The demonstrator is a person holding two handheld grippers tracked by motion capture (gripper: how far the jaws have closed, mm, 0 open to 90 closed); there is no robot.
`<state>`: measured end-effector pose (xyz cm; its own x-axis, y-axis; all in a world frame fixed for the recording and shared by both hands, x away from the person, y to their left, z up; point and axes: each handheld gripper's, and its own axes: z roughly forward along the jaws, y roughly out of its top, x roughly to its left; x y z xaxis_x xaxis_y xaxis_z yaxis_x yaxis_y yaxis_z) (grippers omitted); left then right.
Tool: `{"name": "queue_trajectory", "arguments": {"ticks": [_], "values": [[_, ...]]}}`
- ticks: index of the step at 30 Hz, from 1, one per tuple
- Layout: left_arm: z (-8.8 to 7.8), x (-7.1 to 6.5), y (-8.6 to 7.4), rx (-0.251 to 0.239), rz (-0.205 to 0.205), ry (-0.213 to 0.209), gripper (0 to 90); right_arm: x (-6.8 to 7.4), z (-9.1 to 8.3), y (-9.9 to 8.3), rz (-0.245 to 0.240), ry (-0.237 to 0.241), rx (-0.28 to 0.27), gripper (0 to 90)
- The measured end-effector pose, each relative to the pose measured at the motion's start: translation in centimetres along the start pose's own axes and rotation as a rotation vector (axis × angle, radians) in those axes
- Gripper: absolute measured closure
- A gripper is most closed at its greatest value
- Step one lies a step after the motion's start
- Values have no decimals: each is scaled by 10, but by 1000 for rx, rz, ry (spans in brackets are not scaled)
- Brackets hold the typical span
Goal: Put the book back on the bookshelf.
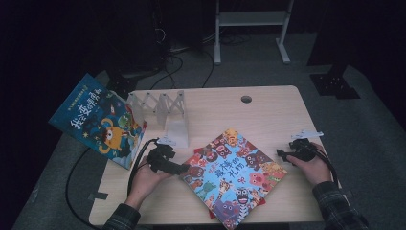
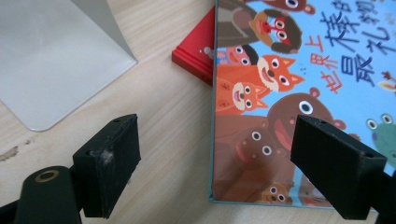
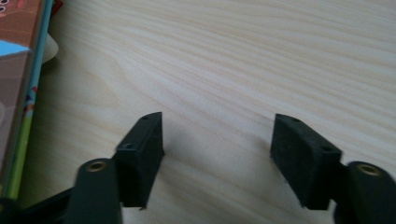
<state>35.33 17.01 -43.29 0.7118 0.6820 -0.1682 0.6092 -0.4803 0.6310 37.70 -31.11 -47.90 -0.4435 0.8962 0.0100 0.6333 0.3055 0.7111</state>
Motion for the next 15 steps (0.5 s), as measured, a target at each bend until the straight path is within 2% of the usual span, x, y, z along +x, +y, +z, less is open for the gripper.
{"name": "queue_trajectory", "arguments": {"ticks": [3,4,7,10,12,15], "values": [[3,0,0,15,-10,-17,147,1,-3,0,-10,-11,4,378],[5,0,0,33,-9,-18,148,2,-8,1,-4,-9,-9,386],[7,-1,0,31,-4,-20,158,5,-17,2,6,6,-15,391],[10,-1,0,43,4,-49,183,7,-23,1,6,17,-10,393],[11,-2,0,56,14,-56,220,13,-34,-1,16,33,-23,396],[10,-4,1,50,16,-79,236,15,-42,-2,22,39,-37,397]]}}
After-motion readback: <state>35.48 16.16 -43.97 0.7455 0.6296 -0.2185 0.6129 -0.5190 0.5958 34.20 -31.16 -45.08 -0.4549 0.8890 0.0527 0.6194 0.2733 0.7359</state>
